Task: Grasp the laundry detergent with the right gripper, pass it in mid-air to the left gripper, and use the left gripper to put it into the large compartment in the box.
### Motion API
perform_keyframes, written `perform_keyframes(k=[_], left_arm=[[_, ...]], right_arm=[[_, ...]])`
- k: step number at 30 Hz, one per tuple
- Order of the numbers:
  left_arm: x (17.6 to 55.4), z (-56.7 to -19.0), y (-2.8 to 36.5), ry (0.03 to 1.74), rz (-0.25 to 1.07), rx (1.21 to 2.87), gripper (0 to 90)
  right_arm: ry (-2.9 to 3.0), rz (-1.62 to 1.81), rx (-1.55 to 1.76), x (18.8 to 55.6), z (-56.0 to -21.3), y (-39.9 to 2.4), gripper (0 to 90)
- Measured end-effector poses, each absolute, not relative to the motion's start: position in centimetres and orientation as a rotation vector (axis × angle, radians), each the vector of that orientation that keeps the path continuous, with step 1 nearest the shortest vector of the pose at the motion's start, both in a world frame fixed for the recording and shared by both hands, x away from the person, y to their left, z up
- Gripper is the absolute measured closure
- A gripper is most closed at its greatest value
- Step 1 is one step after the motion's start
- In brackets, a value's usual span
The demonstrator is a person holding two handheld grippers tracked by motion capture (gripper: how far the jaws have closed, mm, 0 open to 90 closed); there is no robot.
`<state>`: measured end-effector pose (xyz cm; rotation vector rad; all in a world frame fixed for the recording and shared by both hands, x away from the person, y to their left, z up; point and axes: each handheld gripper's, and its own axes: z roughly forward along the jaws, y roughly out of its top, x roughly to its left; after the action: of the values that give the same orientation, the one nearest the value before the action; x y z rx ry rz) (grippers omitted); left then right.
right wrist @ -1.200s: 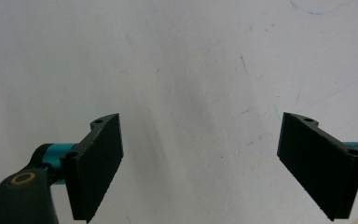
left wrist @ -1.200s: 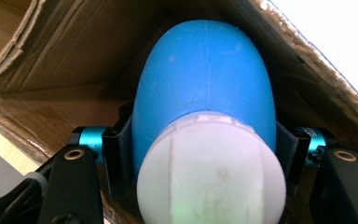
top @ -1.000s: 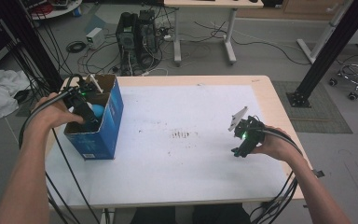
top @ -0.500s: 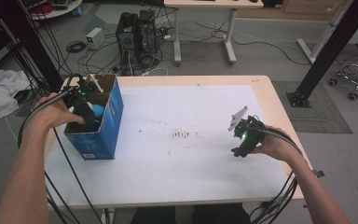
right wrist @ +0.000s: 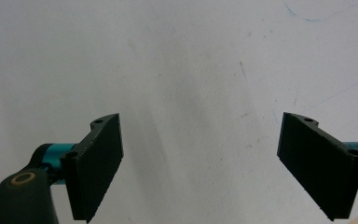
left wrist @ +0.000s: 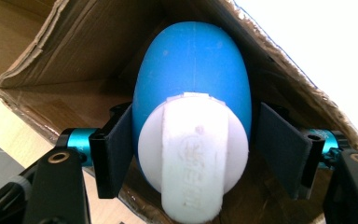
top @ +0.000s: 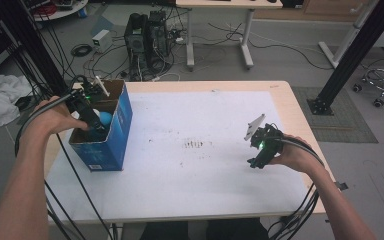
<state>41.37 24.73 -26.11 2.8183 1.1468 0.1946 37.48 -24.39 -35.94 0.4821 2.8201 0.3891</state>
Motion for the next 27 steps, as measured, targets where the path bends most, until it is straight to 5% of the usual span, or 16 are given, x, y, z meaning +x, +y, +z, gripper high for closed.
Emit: perform_keyframes(k=[27], left_arm=[[41.2, -21.6, 23.5, 1.094, 0.358, 2.818, 25.5]], right_arm=[[2.818, 0.377, 0.496, 37.3, -35.6, -24.9, 13.4]])
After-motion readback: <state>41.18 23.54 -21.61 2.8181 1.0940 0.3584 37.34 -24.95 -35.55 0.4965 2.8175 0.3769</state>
